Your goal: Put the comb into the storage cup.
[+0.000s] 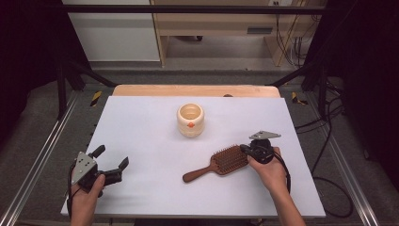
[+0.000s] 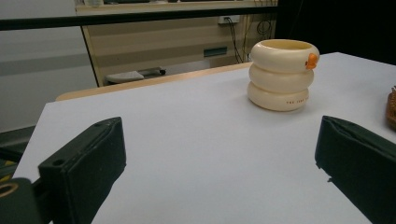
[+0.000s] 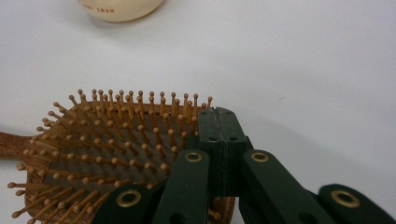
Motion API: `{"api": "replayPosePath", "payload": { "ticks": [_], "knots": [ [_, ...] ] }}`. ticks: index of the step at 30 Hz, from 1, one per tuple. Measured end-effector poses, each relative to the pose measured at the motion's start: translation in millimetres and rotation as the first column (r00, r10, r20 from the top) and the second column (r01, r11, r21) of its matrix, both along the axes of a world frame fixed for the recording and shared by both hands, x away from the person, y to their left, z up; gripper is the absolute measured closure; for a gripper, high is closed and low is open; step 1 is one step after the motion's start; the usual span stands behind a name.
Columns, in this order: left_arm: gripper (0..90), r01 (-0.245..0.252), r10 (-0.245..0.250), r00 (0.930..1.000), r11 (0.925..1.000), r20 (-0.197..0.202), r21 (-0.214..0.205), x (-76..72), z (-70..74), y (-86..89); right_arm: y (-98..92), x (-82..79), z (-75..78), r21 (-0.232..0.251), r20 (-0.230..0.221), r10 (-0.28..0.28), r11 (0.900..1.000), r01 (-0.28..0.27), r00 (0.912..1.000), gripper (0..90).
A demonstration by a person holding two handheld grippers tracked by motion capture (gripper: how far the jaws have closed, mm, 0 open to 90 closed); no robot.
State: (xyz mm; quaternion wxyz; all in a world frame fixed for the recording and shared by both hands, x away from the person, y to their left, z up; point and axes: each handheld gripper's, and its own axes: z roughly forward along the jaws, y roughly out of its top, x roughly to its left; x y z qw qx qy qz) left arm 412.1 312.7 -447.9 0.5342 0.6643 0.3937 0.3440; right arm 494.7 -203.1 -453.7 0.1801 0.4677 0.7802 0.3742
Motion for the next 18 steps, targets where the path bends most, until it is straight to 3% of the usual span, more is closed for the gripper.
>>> {"api": "replayPosePath", "payload": {
  "ticks": [18],
  "knots": [
    [1.9, -0.001, 0.001, 1.0, 0.9999, -0.003, 0.014, -0.4, -0.4, -2.2, 2.0, 1.9, -1.1, -0.007, 0.013, 0.003, 1.0, -0.003, 0.9999, 90.0]
  ]
}}
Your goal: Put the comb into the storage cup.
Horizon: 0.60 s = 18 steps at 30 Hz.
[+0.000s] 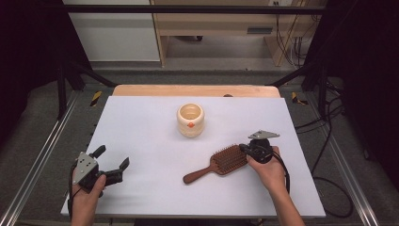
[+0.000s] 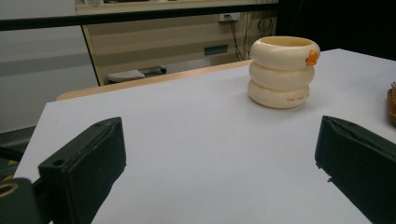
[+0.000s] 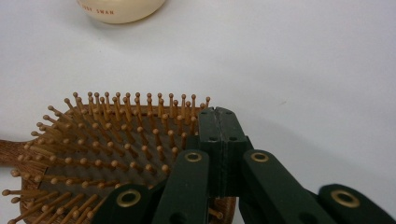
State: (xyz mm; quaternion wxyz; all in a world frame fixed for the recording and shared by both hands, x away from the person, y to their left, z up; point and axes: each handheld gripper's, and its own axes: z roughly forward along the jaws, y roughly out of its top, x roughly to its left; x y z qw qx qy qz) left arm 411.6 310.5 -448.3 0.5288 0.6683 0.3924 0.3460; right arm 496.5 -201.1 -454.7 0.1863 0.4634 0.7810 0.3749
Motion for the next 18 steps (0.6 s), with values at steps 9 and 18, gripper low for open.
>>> {"api": "replayPosePath", "payload": {
  "ticks": [9, 18],
  "knots": [
    [1.9, 0.0, 0.0, 1.0, 1.0, -0.001, 0.0, -0.1, -0.1, 0.4, 2.2, 0.6, -1.1, -0.008, 0.002, 0.001, 1.0, -0.001, 1.0, 90.0],
    [1.9, 0.001, -0.001, 1.0, 1.0, 0.0, 0.002, -0.5, 0.1, 0.0, 9.4, -3.0, -0.7, -0.015, 0.002, 0.021, 0.9997, -0.021, 0.9998, 90.0]
  ]
}}
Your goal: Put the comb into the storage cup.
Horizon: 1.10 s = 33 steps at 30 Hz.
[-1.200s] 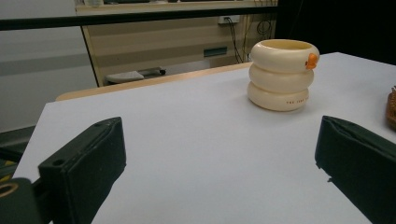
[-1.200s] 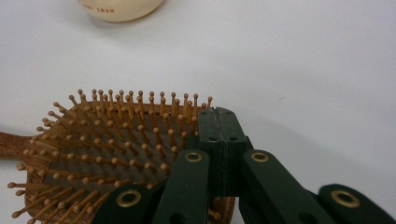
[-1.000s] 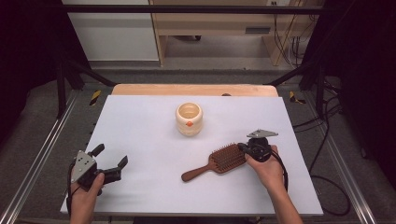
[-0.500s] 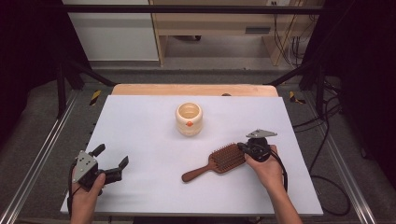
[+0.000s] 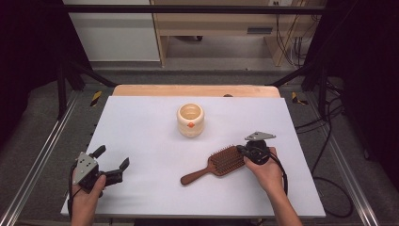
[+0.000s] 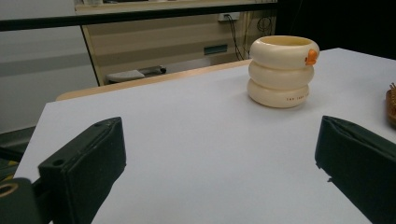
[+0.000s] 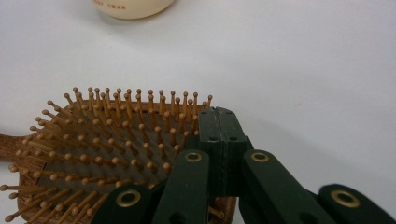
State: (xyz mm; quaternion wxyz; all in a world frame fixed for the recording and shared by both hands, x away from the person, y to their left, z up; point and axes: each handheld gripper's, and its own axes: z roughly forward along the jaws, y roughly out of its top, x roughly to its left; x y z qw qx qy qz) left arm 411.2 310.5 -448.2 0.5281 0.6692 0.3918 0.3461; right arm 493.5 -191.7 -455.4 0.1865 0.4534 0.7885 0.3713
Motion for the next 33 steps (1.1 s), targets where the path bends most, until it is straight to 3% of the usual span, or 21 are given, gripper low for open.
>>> {"api": "replayPosePath", "payload": {
  "ticks": [11, 33],
  "knots": [
    [1.9, 0.001, -0.001, 1.0, 1.0, 0.0, 0.001, 0.2, -0.1, -0.2, 25.6, -9.8, 0.9, -0.007, 0.001, 0.048, 0.9988, -0.048, 0.9988, 90.0],
    [1.9, 0.002, -0.002, 1.0, 1.0, -0.002, 0.005, 0.3, -0.3, -0.9, 57.3, -24.7, -3.5, 0.006, 0.001, 0.1, 0.995, -0.1, 0.995, 90.0]
  ]
}}
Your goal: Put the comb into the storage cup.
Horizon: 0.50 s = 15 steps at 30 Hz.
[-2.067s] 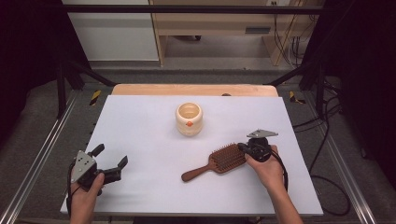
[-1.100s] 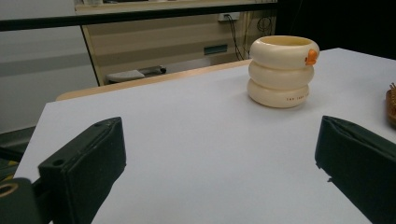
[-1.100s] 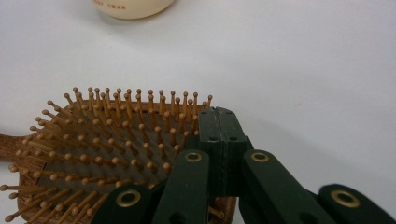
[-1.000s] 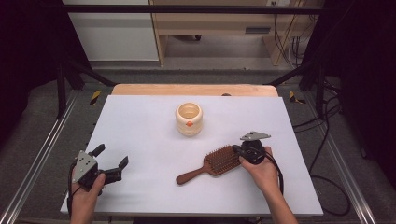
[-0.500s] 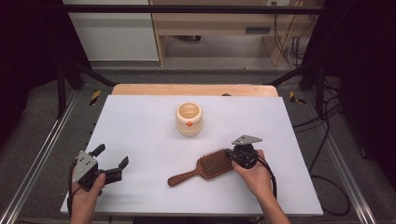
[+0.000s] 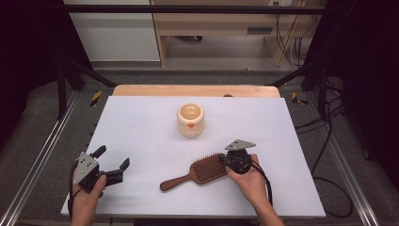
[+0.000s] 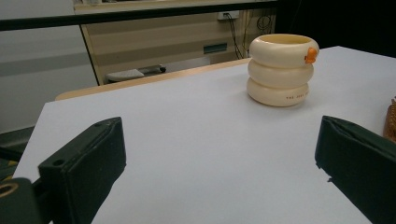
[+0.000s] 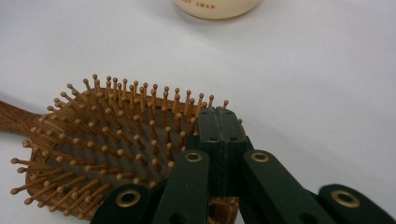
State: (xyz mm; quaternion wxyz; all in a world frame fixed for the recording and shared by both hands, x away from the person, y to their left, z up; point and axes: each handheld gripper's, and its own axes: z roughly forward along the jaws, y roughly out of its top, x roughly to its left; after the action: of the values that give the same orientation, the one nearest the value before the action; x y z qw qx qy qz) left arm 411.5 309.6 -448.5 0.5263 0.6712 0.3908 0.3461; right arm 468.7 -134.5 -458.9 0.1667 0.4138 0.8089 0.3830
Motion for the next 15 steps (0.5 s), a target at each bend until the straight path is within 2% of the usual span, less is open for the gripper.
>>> {"api": "replayPosePath", "payload": {
  "ticks": [15],
  "knots": [
    [1.9, 0.002, -0.002, 1.0, 1.0, -0.002, 0.001, -0.1, -0.2, -0.5, 32.4, -7.7, -1.2, 0.012, 0.007, 0.049, 0.9987, -0.049, 0.9988, 90.0]
  ]
}}
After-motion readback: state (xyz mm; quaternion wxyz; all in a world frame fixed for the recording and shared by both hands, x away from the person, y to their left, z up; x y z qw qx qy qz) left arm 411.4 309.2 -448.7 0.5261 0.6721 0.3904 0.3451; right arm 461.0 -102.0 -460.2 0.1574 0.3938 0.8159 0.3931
